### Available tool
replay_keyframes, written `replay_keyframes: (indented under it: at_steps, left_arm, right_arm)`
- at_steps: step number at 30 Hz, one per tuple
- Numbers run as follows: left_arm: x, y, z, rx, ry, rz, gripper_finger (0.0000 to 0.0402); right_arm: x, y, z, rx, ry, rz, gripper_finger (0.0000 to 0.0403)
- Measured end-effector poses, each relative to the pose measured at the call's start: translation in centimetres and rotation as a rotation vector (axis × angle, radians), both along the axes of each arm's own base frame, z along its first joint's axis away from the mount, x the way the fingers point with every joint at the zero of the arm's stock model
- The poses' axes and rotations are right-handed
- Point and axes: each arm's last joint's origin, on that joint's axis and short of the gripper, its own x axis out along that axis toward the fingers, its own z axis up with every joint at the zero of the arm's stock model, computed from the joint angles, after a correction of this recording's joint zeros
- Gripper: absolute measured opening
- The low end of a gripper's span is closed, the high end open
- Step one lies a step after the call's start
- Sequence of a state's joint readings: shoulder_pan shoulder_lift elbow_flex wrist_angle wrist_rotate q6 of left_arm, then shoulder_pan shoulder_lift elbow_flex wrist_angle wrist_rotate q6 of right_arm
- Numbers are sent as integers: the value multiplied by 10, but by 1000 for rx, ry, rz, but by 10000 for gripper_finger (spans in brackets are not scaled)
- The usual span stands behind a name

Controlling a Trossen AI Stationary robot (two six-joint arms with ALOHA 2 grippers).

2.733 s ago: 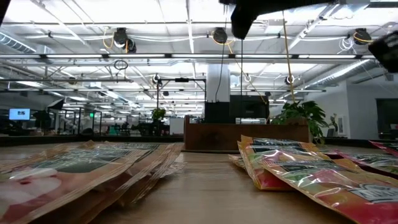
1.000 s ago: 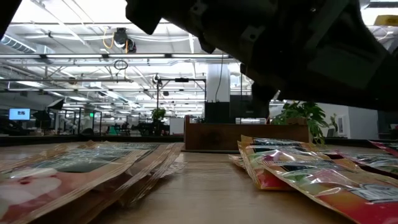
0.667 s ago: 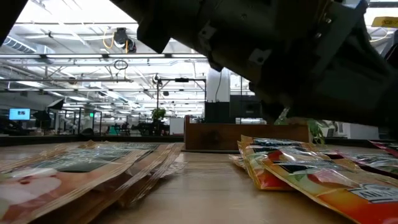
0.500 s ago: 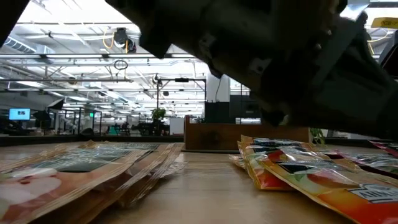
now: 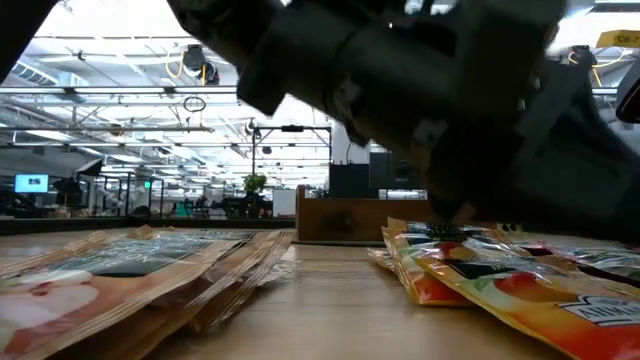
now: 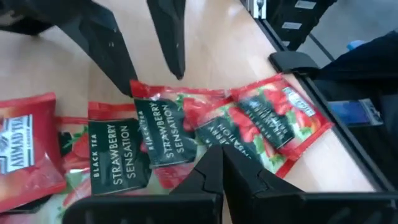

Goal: Pick & Place Tea
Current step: Put the red tea bag into the right section of the wooden organizer

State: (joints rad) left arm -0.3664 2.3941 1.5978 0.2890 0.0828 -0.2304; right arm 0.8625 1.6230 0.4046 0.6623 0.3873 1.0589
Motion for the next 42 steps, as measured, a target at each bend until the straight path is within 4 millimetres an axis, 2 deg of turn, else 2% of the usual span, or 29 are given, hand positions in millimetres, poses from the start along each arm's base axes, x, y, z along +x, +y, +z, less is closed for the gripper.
replay_keyframes:
  at_steps: [6,20,25,31,37,42]
  left_arm:
    - [4,10,-5,-25,20,37,9]
    - [5,11,-5,4,2,88,4]
    - [5,11,-5,26,-8,125,15]
    - [6,14,-5,70,-26,166,14]
    - [7,17,-4,95,-47,177,4]
    - [11,22,8,107,-104,178,23]
  right_arm:
    - [3,-3,0,-8,-2,-14,134]
    - [3,-8,-4,-83,16,-3,131]
    - [3,-8,-5,-95,23,-8,96]
    - [5,-13,-6,-162,10,-37,10]
    - [10,-20,-7,-202,17,-52,1]
    - [12,-26,-3,-258,6,-39,1]
